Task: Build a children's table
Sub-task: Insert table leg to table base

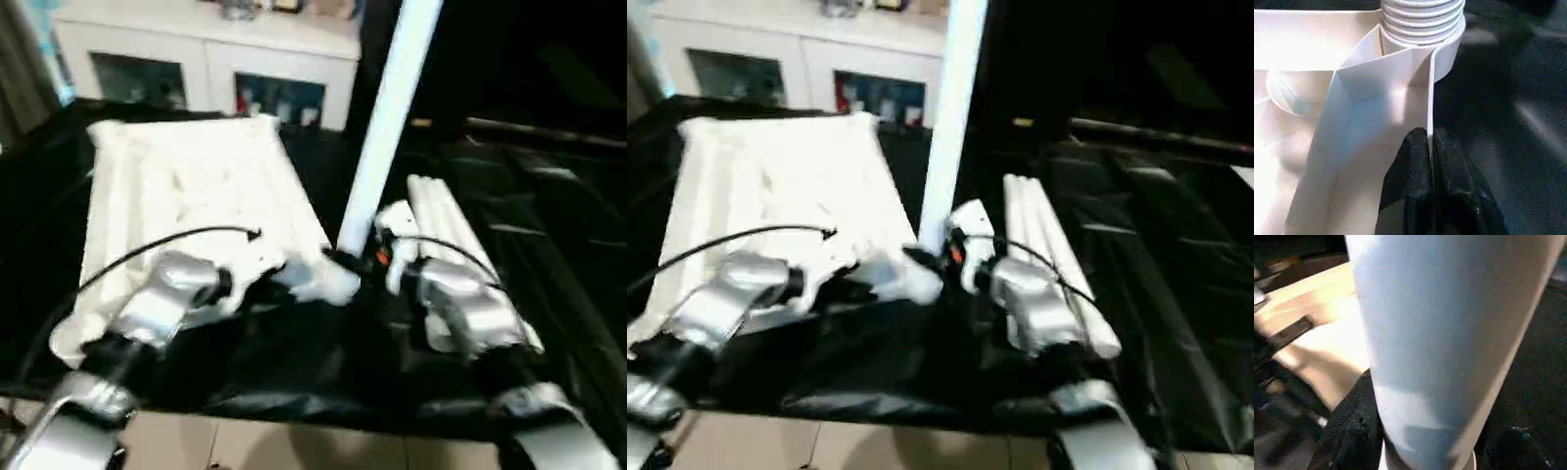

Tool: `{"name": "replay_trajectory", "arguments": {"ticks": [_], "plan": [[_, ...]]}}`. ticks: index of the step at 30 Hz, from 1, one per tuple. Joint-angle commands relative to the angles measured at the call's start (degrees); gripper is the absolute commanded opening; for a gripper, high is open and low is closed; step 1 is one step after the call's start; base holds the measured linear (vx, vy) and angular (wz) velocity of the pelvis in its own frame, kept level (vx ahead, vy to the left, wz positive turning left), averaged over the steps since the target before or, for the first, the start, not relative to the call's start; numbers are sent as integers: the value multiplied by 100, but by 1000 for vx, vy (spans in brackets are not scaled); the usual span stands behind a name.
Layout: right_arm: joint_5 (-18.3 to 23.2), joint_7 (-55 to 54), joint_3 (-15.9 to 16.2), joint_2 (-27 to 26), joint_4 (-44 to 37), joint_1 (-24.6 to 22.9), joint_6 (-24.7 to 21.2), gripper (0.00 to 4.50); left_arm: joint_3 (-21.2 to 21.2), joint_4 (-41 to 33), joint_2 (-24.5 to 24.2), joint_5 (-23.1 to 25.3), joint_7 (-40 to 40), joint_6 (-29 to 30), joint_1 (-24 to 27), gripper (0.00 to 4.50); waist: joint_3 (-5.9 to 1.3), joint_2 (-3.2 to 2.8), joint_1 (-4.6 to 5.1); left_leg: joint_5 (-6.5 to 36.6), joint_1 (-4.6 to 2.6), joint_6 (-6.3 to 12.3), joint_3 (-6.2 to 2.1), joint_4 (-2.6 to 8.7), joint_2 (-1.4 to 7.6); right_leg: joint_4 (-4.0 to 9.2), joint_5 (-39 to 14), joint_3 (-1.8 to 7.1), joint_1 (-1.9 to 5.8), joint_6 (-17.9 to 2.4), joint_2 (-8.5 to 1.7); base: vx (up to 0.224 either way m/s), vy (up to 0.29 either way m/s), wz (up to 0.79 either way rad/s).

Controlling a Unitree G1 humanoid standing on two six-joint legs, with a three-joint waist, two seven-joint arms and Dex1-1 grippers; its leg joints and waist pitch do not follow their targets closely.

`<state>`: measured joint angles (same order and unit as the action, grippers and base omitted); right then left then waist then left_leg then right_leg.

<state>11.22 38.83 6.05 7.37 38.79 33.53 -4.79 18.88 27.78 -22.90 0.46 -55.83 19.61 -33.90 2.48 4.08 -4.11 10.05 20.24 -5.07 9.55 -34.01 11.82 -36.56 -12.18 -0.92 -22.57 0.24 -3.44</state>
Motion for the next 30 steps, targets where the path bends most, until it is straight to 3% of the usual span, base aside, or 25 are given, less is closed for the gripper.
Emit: {"name": "replay_trajectory", "arguments": {"ticks": [1,6,7,9,13,14,15,17,18,20,23,30], "plan": [[-247,-579,34,-179,898,-200,-360,190,-398,-41,254,-119,473,19,-379,0,-234,-84,30,2484,-59,-347,-92,510,83,661,-2938,150,45,-620,-387,0,0,0],[-210,-1538,-242,-608,1562,217,-236,190,-452,120,377,86,1025,419,-565,0,-245,-122,71,2428,-39,-351,-79,516,84,618,-2418,152,45,-781,-361,0,0,0],[-210,-1561,-248,-618,1578,227,-232,190,-455,119,380,89,1038,432,-567,0,-251,-120,78,2425,-43,-355,-70,511,85,609,-2365,157,38,-802,-364,0,0,0],[-251,-2240,-386,-911,2041,522,-66,190,-527,2,496,267,1596,1002,-612,0,-245,-115,89,2444,-33,-373,-70,517,79,596,-2312,155,42,-827,-358,0,0,0],[-361,-2830,-485,-1126,2377,703,169,190,-579,-126,621,378,1996,1282,-593,0,-267,-113,103,2289,-17,-383,-60,516,81,557,-1928,158,51,-857,-349,0,0,0],[-356,-2917,-518,-1158,2430,729,187,190,-598,-143,653,390,2070,1316,-587,0,-276,-113,100,2233,-28,-360,-42,507,78,553,-1741,165,48,-871,-335,0,0,0],[-364,-3184,-581,-1248,2564,797,266,190,-656,-201,768,412,2279,1439,-571,0,-286,-74,99,2091,-9,-322,-33,507,74,535,-1543,163,78,-886,-326,0,0,0],[-387,-3301,-586,-1269,2596,821,303,190,-676,-217,815,414,2348,1471,-573,0,-294,-88,78,1903,-4,-298,-17,503,70,523,-1303,166,97,-895,-327,0,0,0],[-363,-3385,-633,-1299,2648,853,340,190,-680,-251,848,425,2392,1511,-572,0,-301,-56,75,1756,6,-270,-4,506,69,514,-1119,162,117,-900,-320,0,0,0],[-273,-3545,-784,-1368,2792,948,422,190,-680,-319,908,413,2460,1613,-572,0,-311,-61,74,1621,8,-255,7,502,71,494,-945,165,133,-914,-324,0,0,0],[-229,-3564,-880,-1431,2904,1031,451,190,-648,-402,940,386,2486,1716,-560,0,-301,-71,76,1585,3,-235,12,512,69,504,-893,157,136,-907,-310,0,0,0],[-350,-3485,-938,-1503,3087,1145,565,190,-554,-567,892,364,2421,1836,-468,0,-277,-76,104,1937,-5,-278,-5,540,77,561,-1441,159,98,-807,-320,0,0,0]]}}
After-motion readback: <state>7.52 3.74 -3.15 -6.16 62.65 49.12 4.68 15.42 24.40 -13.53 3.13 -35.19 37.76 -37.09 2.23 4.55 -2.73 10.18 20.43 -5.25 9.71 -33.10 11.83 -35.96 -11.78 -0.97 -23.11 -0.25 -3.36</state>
